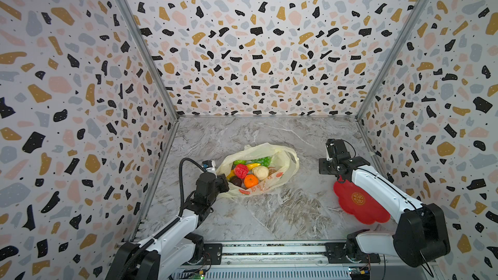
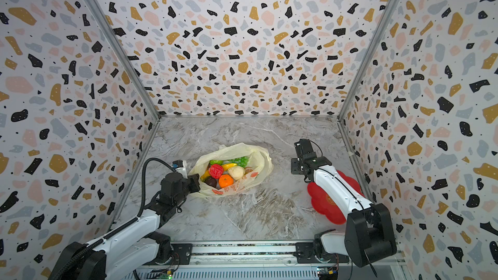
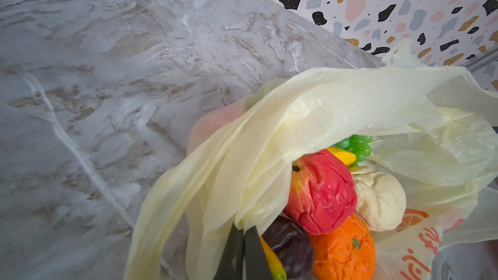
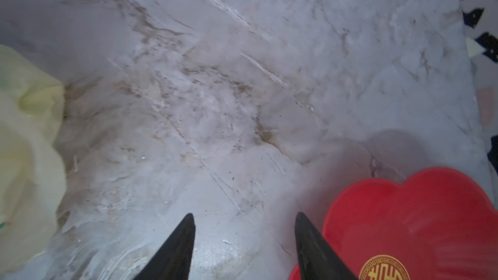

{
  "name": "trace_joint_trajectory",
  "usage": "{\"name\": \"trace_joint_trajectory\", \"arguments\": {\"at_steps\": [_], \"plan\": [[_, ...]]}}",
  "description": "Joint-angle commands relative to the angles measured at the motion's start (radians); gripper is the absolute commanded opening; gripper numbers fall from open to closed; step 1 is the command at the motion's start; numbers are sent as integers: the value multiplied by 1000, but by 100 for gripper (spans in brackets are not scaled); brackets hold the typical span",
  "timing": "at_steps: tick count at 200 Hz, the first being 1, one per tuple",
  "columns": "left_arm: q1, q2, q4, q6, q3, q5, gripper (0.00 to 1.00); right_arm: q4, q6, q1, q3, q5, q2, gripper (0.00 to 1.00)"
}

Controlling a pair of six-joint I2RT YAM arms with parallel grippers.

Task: Take fruits out of the plastic bag
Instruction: Move the plate to the center of the table.

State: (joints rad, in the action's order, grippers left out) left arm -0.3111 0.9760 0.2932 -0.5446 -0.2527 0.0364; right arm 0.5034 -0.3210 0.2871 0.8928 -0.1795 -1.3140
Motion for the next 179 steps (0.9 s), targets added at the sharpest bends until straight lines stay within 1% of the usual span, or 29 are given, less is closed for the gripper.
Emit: {"name": "trace_joint_trajectory", "arguments": {"at_steps": [1, 51, 87, 115, 139, 179], "plan": [[-8, -11, 46, -13, 11, 11, 4, 31, -69, -19, -29, -35, 1, 59], [-18, -8, 49, -15, 11, 19, 3, 27, -149, -17, -116, -113, -41, 58], [-20, -5, 50, -14, 10, 20, 3, 80, -231, 26, -120, -191, -55, 56], [-20, -3, 50, -12, 10, 20, 3, 87, -250, 37, -127, -213, -51, 55], [-20, -6, 48, -11, 10, 22, 3, 77, -250, 40, -135, -211, -63, 49], [-20, -17, 43, -9, 13, 29, 3, 77, -266, 73, -145, -239, -64, 45]]}}
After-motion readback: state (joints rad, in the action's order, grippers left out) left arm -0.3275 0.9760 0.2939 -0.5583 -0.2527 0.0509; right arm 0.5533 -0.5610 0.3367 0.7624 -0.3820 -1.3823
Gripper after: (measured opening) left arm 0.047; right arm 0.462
